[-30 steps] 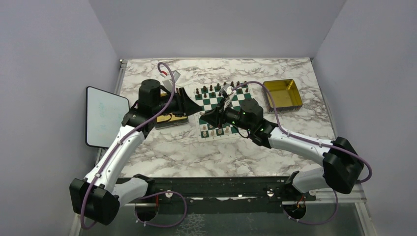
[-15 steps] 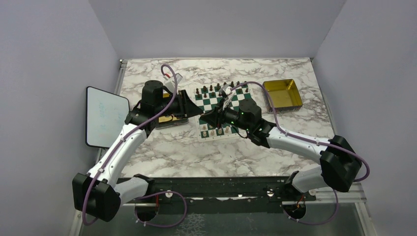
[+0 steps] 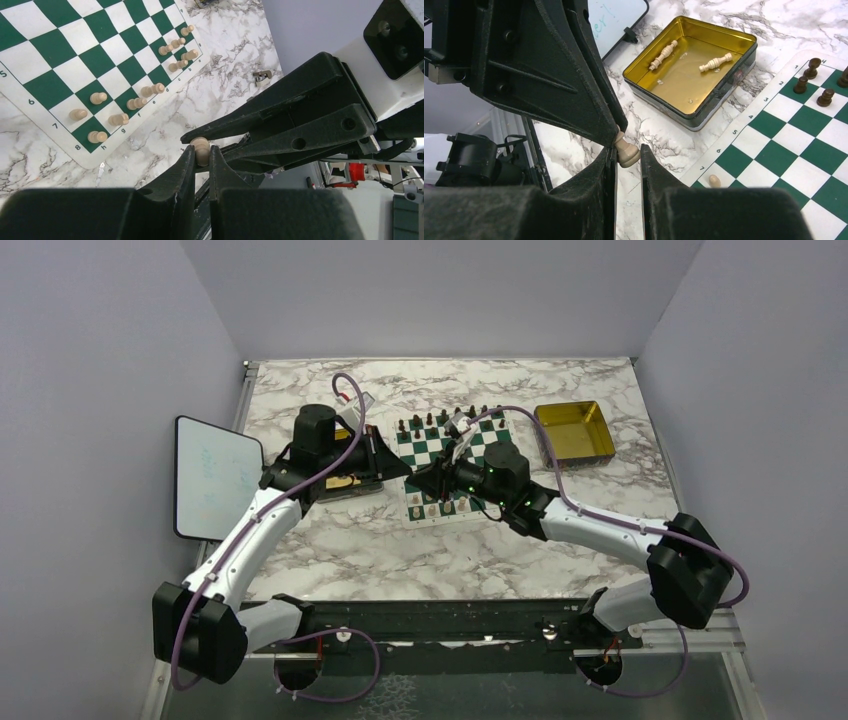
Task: Set up the chess pieces on the board
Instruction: Place the chess piece on the chessboard.
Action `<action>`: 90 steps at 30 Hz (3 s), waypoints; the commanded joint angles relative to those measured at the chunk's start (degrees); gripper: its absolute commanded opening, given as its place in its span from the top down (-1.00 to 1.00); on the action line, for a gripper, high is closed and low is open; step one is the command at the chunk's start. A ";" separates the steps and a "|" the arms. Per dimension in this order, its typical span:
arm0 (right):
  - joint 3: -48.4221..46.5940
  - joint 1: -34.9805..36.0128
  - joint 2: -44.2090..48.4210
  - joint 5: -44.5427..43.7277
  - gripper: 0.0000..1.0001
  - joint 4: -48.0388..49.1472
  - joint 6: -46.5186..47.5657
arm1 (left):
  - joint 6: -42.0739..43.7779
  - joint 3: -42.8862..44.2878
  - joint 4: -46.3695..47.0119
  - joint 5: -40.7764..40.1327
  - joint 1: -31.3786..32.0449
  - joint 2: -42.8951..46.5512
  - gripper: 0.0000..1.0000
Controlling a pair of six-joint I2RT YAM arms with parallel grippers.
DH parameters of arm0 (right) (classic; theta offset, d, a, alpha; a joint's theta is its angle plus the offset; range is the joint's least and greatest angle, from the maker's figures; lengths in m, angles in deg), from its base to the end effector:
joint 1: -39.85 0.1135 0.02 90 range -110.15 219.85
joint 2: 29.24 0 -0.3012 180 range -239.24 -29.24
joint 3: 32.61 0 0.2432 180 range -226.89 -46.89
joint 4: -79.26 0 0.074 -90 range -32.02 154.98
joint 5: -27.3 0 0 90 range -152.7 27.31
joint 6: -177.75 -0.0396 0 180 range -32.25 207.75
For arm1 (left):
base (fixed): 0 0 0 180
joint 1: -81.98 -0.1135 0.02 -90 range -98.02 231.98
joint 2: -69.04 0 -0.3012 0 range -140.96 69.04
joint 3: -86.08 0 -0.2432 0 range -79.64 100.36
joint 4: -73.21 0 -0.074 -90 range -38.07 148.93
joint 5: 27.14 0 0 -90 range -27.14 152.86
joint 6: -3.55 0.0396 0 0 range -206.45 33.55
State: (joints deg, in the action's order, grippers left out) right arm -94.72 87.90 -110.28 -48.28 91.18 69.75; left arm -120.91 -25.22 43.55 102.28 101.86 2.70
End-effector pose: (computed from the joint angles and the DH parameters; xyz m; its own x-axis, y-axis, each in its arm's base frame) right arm 0.2030 0.2406 0.3184 -0.3512 0.0569 -0.9346 -0.8170 0.4690 0.3356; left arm 0.2125 -0.1036 0.3514 -0.8045 -0.1739 -0.5679 0.4101 0.5290 -0.7429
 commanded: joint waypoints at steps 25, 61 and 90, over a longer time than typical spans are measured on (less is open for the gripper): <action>12.97 0.37 29.24 -22.64 -1.00 -17.02 -5.16 | 13.02 10.92 -9.38 -25.99 11.55 -12.48 0.89; 11.74 0.31 48.25 -30.95 -1.00 -33.29 -1.52 | 15.16 29.83 -16.23 -41.22 22.43 -44.54 0.87; 11.99 0.36 48.38 -31.55 -1.00 -33.29 -0.37 | 14.95 28.66 -12.63 -39.50 22.55 -47.91 0.86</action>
State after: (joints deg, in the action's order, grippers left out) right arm -81.96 87.90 -61.97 -78.75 58.37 68.37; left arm -106.50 3.34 29.59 62.22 124.11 -43.92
